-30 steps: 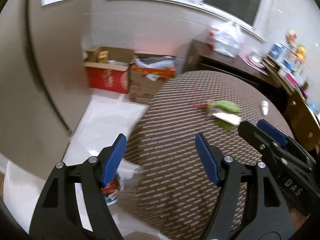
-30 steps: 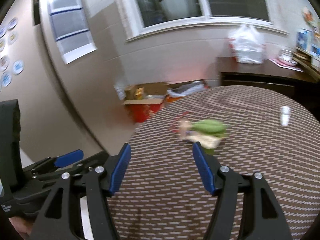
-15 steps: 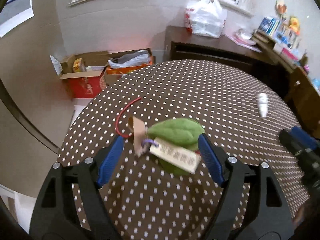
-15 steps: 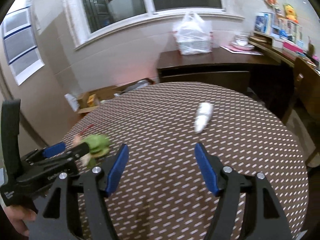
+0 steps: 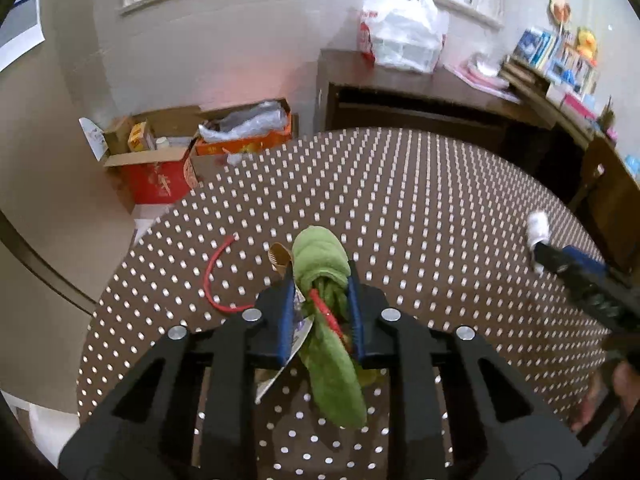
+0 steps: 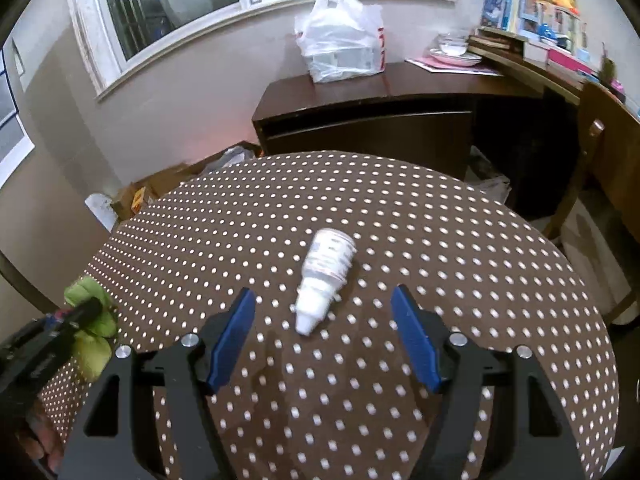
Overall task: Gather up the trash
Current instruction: 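Grasp the green leaf item with the left gripper while the right grasps the white bottle, then carry the leaf item and white bottle over the bucket and open the left gripper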
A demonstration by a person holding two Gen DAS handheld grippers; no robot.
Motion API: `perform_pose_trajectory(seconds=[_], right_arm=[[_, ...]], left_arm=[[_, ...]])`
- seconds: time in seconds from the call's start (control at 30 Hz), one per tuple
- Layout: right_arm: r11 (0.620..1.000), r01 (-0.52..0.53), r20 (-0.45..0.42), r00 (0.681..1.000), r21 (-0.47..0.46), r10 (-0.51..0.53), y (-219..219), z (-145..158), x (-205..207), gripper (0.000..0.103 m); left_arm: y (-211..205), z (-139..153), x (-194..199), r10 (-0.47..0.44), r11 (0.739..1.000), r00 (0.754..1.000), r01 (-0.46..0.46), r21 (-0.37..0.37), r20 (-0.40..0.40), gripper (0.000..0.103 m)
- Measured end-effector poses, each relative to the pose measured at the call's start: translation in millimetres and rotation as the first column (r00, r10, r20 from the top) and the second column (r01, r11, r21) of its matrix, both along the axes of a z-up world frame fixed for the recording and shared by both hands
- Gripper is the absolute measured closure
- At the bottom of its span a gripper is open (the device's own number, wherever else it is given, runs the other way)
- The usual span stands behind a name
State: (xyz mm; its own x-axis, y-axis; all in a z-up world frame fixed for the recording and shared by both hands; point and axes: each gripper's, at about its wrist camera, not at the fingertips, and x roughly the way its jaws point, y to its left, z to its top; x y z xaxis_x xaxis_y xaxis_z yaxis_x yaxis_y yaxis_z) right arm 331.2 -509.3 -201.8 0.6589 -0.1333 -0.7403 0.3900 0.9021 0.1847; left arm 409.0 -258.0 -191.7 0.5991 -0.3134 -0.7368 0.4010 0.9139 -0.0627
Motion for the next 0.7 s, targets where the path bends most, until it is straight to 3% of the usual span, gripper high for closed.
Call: perform_pose_trajectory(seconds=[0.03,0.1,0.13,0.17,0.2,0.33,0.47,0.57,0.7], right_arm=[[1.0,-0.002,-0.009,1.0,-0.01,0.001,0.2,-1.1,4.7,0.034],[1.0,-0.01,-0.029,1.0,0.001,0.01,-0.8,-4.9,15.1,0.054],[1.0,-0.006,-0.035,0.999,-0.009,0.006,-1.2,-5.0,18.5,0.059],[1.0,-0.008,-0.038,0.999,-0.021,0.007,-1.3,-4.4,21.2,0.076],[1.0,-0.016,-0.048,0.999,-0.023,0.014,-1.2,-5.3,24.0,0.078],[0.999,-0.038,-0.036,0.999,-0.005,0.038,7.1,-0.9,19.0,0.078],[0.992,-0.127,0.023,0.992,0.027,0.126,40.9,16.9,3.5,0.078],[0.975,-0.217,0.079,0.974,0.052,0.213,80.8,36.3,-10.8,0.078],[0.933,-0.354,0.155,0.927,0.068,0.341,146.9,64.8,-27.3,0.078]], left_arm=[[1.3,3.8,-1.1,0.002,1.0,1.0,-0.002,-0.013,0.01,0.081],[5.0,11.1,-3.9,0.01,1.0,1.0,-0.01,-0.03,0.027,0.081],[6.2,13.5,-5.8,0.01,0.999,0.999,-0.009,-0.032,0.032,0.081],[8.4,16.5,-8.6,0.012,0.999,0.999,-0.01,-0.033,0.039,0.081],[9.7,19.3,-11.4,0.01,0.999,0.999,-0.009,-0.033,0.045,0.081],[25.2,32.2,-25.3,0.015,0.999,0.998,-0.012,-0.045,0.068,0.081],[54.7,47.4,-45.2,0.041,0.997,0.995,-0.035,-0.071,0.094,0.081],[82.2,57.6,-59.5,0.071,0.994,0.991,-0.062,-0.085,0.11,0.081],[132.5,68.5,-79.4,0.13,0.988,0.984,-0.118,-0.101,0.123,0.081]])
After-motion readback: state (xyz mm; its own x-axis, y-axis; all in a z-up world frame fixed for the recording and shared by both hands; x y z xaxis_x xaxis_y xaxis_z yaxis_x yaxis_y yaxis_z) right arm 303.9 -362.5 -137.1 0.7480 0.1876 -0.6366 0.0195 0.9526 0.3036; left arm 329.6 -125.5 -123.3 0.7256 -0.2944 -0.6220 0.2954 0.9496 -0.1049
